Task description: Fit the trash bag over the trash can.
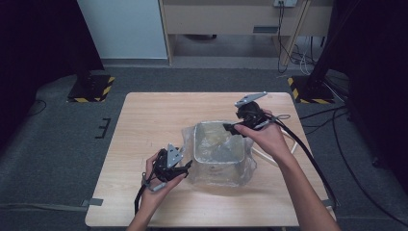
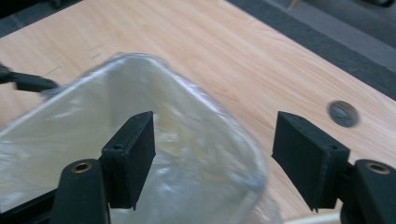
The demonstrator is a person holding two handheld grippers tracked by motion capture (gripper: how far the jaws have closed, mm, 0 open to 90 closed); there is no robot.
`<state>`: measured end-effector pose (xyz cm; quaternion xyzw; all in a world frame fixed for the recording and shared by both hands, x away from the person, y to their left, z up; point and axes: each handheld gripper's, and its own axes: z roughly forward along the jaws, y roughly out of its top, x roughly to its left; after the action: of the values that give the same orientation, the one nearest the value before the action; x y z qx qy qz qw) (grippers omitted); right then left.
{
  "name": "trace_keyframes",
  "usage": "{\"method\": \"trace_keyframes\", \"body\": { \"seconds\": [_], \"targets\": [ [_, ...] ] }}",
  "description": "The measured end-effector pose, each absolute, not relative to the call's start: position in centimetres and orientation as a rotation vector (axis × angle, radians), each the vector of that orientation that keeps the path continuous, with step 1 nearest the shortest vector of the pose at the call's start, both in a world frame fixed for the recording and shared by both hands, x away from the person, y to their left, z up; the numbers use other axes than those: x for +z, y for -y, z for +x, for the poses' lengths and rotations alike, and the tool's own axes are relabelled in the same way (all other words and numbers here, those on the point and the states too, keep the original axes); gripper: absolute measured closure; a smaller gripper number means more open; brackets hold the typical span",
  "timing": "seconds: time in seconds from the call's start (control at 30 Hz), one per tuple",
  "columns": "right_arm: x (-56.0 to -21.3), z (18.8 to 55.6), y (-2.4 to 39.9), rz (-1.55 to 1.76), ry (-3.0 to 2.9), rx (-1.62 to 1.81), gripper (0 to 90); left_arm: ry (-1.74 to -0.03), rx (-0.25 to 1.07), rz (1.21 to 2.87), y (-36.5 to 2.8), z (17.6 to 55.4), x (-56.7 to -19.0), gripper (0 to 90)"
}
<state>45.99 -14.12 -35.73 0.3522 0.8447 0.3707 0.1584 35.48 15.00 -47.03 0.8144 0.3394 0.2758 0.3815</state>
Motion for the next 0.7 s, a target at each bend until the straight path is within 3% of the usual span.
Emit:
{"method": "trace_keyframes", "body": {
  "seconds": [0.13, 0.33, 0.7],
  "targets": [
    [-35.9, 46.1, 16.2, 1.049, -2.358, 1.11, 27.8, -0.876, 0.703, 2.067, -15.5, 35.4, -46.8, 30.7],
    [-36.9, 46.1, 19.5, 1.097, -2.274, 1.128, 33.7, -0.89, 0.728, 2.06, -16.8, 35.4, -46.2, 28.9],
    [-43.1, 47.5, 26.7, 1.305, -2.138, 1.041, 42.4, -0.984, 0.706, 1.996, -20.0, 36.4, -46.5, 17.3]
  ]
}}
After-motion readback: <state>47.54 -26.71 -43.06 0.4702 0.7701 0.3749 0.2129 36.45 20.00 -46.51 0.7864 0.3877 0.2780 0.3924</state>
